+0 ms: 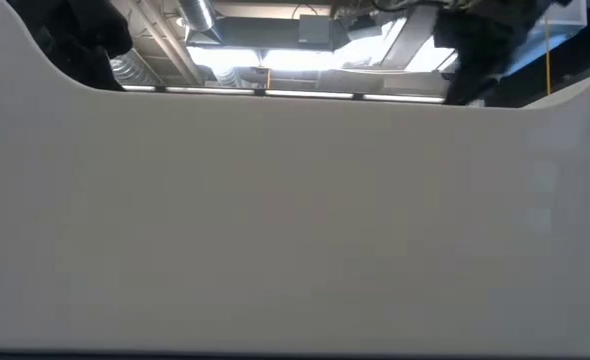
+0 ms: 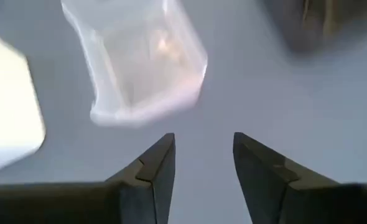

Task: Sort silverware by color (type)
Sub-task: Put the middle right green patterned spoon into the transparent bin

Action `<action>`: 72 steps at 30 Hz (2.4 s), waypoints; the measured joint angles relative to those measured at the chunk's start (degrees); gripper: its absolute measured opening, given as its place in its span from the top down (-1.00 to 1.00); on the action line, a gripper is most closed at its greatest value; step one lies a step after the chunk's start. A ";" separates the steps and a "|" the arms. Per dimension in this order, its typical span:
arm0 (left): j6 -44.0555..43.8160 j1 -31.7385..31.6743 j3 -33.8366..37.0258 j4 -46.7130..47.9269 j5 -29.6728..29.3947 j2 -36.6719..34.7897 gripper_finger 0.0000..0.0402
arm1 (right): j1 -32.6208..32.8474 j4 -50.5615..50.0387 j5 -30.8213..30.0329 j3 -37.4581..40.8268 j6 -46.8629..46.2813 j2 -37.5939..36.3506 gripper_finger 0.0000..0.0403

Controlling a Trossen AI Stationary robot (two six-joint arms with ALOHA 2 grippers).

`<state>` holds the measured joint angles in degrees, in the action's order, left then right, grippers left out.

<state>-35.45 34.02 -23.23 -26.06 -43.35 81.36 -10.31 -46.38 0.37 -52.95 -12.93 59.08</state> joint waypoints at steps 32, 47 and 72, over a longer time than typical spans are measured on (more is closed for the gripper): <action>1.50 0.57 -1.57 -3.52 2.17 1.93 0.37 | 18.02 -7.21 2.19 22.38 -49.19 12.74 0.26; 1.49 0.57 -1.57 -3.43 2.53 1.93 0.37 | 15.55 -4.75 4.21 22.21 -38.87 16.57 0.84; 1.58 0.57 -1.55 -3.13 1.95 1.93 0.37 | 15.55 -8.64 -0.66 5.91 -18.66 16.23 0.99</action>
<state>-33.87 34.59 -24.77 -29.19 -41.39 83.29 5.23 -55.03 -0.29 -47.04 -31.59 75.31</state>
